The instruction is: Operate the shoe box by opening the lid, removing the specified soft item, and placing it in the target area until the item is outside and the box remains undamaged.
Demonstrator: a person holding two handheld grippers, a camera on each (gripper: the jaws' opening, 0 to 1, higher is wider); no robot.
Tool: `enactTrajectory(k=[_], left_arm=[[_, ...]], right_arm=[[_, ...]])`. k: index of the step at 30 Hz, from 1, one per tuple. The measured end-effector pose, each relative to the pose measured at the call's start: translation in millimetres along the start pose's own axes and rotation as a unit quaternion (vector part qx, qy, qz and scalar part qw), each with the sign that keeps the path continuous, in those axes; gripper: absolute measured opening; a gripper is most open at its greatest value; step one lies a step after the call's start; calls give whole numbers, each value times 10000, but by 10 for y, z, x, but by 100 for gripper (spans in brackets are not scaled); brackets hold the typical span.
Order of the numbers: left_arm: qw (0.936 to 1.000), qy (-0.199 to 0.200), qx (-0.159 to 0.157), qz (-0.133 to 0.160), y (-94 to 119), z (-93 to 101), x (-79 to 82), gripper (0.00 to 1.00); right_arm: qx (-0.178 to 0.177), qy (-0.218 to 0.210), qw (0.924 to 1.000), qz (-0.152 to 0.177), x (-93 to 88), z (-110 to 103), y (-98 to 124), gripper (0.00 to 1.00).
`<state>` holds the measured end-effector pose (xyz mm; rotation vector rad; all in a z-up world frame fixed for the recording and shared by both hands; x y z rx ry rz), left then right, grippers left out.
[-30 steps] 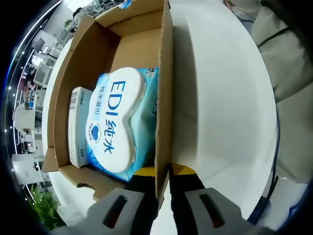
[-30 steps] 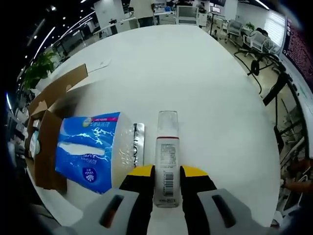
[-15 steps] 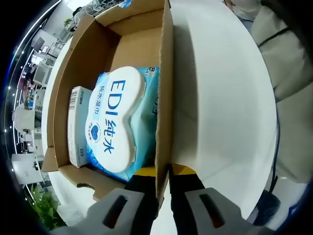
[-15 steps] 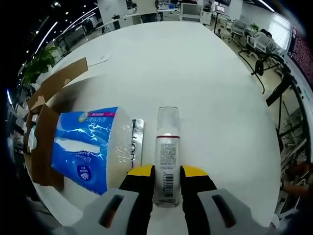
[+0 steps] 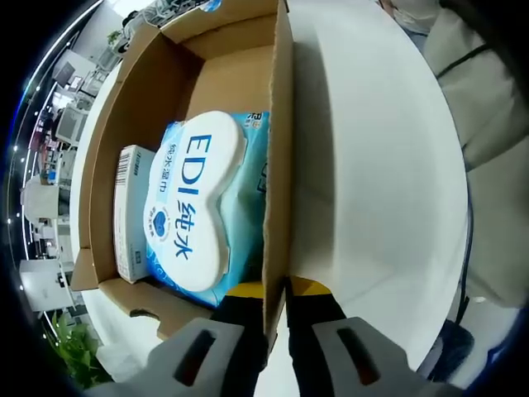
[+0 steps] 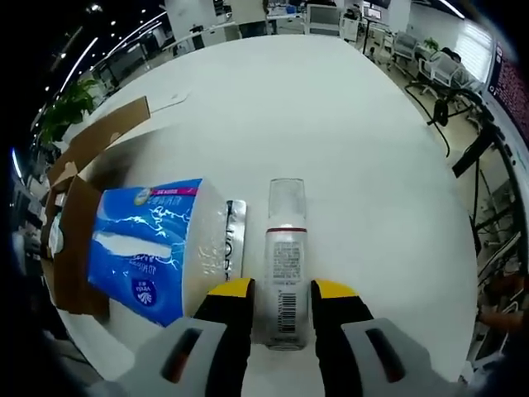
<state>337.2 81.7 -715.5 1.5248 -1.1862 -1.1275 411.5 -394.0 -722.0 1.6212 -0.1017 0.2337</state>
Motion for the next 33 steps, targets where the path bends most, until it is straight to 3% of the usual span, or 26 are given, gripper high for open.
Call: enactTrajectory(k=[8, 21, 29, 33], left_arm=[[10000, -3, 7, -4, 2, 3, -2, 6], [10000, -27, 46, 24, 2, 6, -4, 6], [9999, -48, 100, 52, -2, 11, -5, 6], [9999, -55, 97, 59, -5, 11, -8, 6]], right_arm=[[-27, -54, 9999, 141, -2, 28, 83, 27], [-32, -230, 9977, 640, -11, -28, 337, 27], [-234, -407, 9916, 1205, -41, -38, 585, 26], [-315, -285, 9895, 1384, -64, -77, 715, 27]])
Point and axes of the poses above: the point that each gripper's makers call its tool centre point, and the gripper's own axes: y roughly backward along the fingers, z roughly to its right, x roughly out of its top, the point moved 9 cm from there along y, roughly backward along the fingers, and after that the axes turned 13 degrees about -z, right-handed, at the moved point
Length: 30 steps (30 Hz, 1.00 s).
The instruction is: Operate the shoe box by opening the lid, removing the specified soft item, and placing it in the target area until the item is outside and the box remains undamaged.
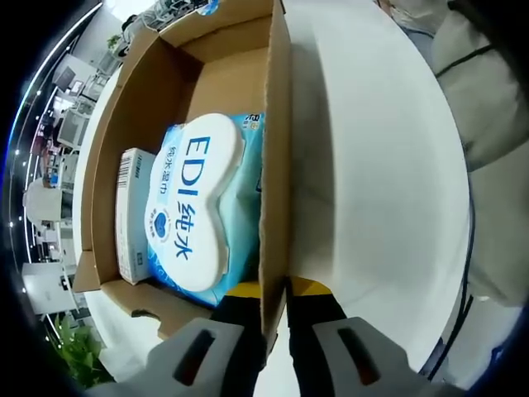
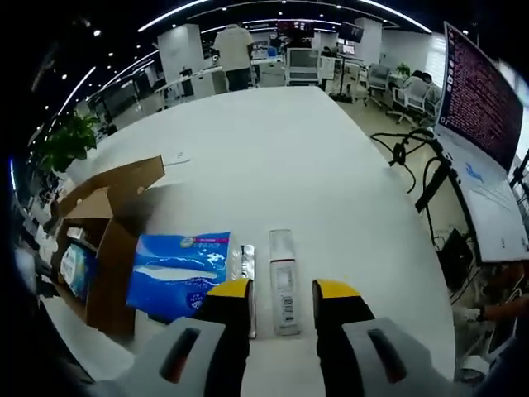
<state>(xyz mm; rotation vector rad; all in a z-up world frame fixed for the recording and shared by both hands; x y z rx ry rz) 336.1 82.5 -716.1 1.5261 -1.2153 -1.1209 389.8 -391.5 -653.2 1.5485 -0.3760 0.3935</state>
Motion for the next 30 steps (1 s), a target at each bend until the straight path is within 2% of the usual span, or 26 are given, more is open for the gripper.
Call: enactTrajectory(k=[15, 23, 30], left_arm=[[10000, 19, 1, -8, 2, 5, -3, 6], [10000, 0, 35, -2, -1, 11, -9, 6], [10000, 2, 39, -1, 5, 13, -11, 6]], right_arm=[[-31, 747, 9952, 623, 13, -228, 486, 40], [66, 1085, 9886, 1041, -7, -412, 709, 40], [13, 1325, 9845, 1149, -49, -519, 824, 40]])
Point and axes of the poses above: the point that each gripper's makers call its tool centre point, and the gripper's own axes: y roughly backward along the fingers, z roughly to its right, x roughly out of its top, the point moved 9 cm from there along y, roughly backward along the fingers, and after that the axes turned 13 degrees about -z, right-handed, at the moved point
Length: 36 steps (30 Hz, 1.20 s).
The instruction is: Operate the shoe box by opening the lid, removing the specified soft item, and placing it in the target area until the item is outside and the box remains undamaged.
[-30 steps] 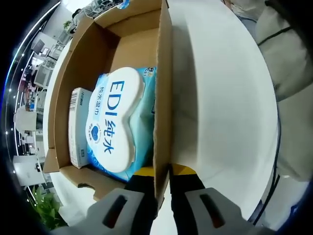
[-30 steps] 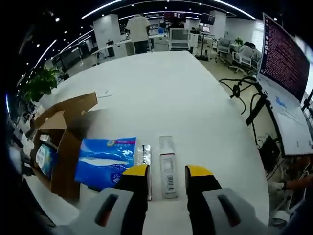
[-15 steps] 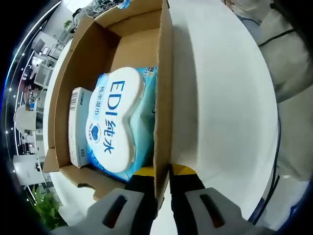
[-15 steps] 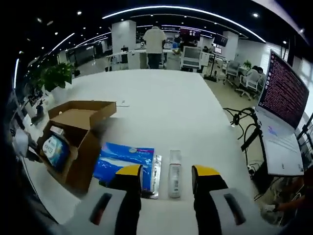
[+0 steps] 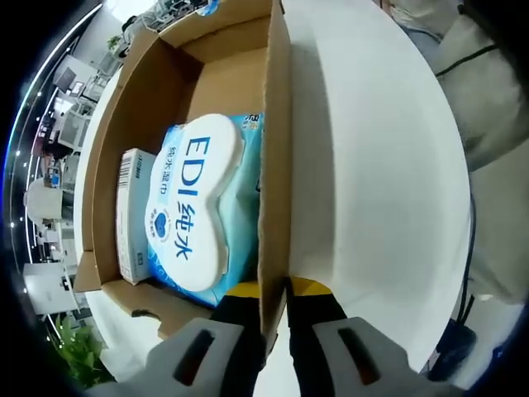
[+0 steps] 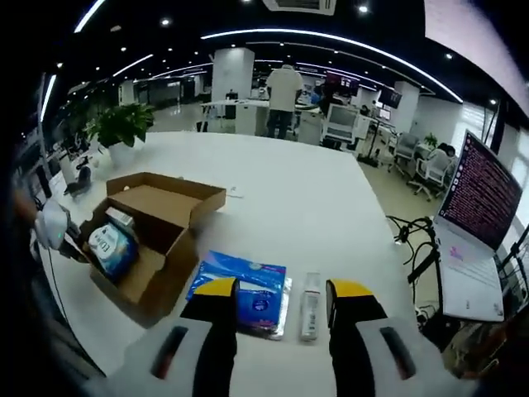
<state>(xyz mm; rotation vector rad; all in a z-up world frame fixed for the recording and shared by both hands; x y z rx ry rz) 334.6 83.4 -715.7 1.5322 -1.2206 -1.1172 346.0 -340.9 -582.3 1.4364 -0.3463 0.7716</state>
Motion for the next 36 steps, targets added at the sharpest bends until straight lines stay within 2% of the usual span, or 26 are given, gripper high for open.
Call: enactTrajectory(k=[6, 10, 15, 21, 32, 36], left_arm=[[10000, 10, 9, -1, -5, -1, 3, 7], [10000, 14, 9, -2, -2, -1, 2, 7], [10000, 18, -5, -2, -7, -6, 3, 7], [10000, 16, 6, -3, -3, -3, 4, 7], [10000, 36, 39, -1, -6, 2, 4, 7], [10000, 37, 34, -3, -8, 0, 5, 7]], right_arm=[[10, 384, 9993, -21, -59, -101, 31, 42], [134, 246, 9995, 117, -70, -140, 74, 46], [272, 134, 9986, 441, -39, -211, 190, 48], [369, 91, 9974, 608, 3, -270, 264, 49], [481, 453, 9958, 641, 124, -415, 314, 47], [539, 762, 9938, 611, 181, -495, 304, 46]])
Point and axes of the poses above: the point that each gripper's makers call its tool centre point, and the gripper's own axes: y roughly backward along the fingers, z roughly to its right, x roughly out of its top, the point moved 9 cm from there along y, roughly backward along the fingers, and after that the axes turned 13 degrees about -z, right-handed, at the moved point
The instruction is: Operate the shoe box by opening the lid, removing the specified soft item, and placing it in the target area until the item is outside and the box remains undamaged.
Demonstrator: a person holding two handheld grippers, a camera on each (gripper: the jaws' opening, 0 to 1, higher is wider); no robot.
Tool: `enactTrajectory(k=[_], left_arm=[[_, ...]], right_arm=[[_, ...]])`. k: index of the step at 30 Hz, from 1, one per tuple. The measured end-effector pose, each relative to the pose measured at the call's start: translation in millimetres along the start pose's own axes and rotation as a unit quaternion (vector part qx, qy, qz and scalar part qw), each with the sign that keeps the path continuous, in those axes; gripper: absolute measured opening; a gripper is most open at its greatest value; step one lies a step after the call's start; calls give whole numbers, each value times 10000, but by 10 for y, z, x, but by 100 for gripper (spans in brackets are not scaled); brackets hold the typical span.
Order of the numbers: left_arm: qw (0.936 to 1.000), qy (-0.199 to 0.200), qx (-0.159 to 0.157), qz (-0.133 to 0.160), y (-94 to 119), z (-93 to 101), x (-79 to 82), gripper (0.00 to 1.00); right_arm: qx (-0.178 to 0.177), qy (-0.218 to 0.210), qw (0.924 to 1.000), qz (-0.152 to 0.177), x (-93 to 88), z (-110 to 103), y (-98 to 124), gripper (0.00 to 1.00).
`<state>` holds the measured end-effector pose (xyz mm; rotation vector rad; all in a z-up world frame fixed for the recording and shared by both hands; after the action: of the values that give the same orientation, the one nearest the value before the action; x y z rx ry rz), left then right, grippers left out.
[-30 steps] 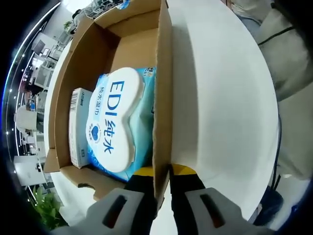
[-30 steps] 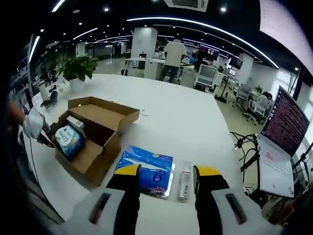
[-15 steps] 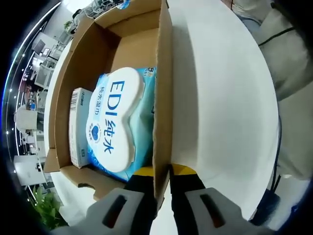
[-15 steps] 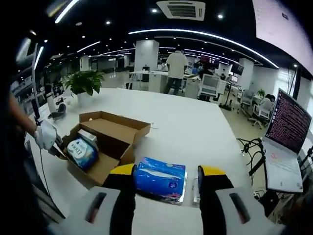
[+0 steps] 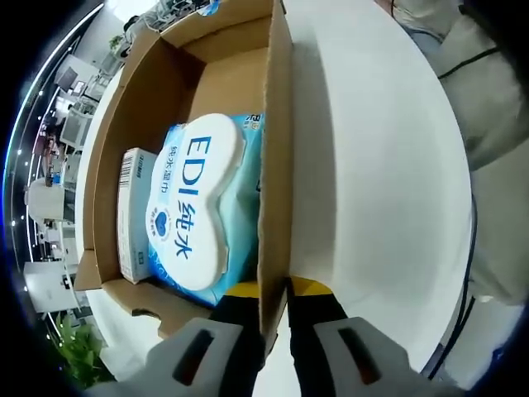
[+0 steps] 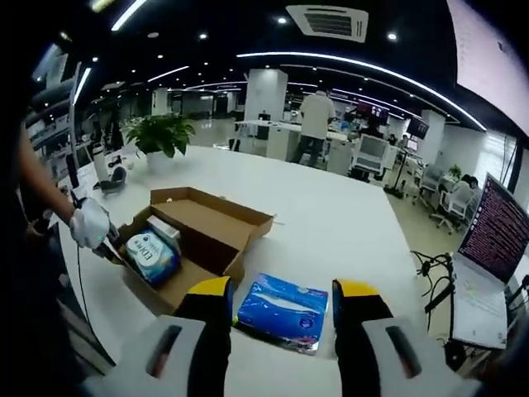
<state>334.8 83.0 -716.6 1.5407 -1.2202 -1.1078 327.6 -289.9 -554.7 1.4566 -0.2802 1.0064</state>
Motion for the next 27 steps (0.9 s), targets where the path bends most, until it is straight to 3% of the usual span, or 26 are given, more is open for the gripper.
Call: enactTrajectory(k=[8, 14, 27], left_arm=[[10000, 14, 10, 7, 3, 1, 0, 7], [10000, 14, 21, 12, 9, 3, 1, 7], [10000, -8, 15, 22, 5, 2, 1, 7]], right_arm=[[119, 270, 9995, -95, 23, -137, -76, 43], [370, 360, 9986, -70, 59, -296, -174, 34], [779, 657, 9948, -44, 153, -682, -372, 34]])
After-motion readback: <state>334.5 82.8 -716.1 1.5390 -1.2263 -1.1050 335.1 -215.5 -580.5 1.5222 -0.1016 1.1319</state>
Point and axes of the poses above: the point that each gripper's makers call its tool centre point, and the gripper's own axes: y roughly backward along the fingers, z roughly to its right, x roughly out of its top, the point moved 9 cm from there along y, roughly backward along the fingers, and after that the axes turned 13 degrees about -z, right-handed, at the moved point
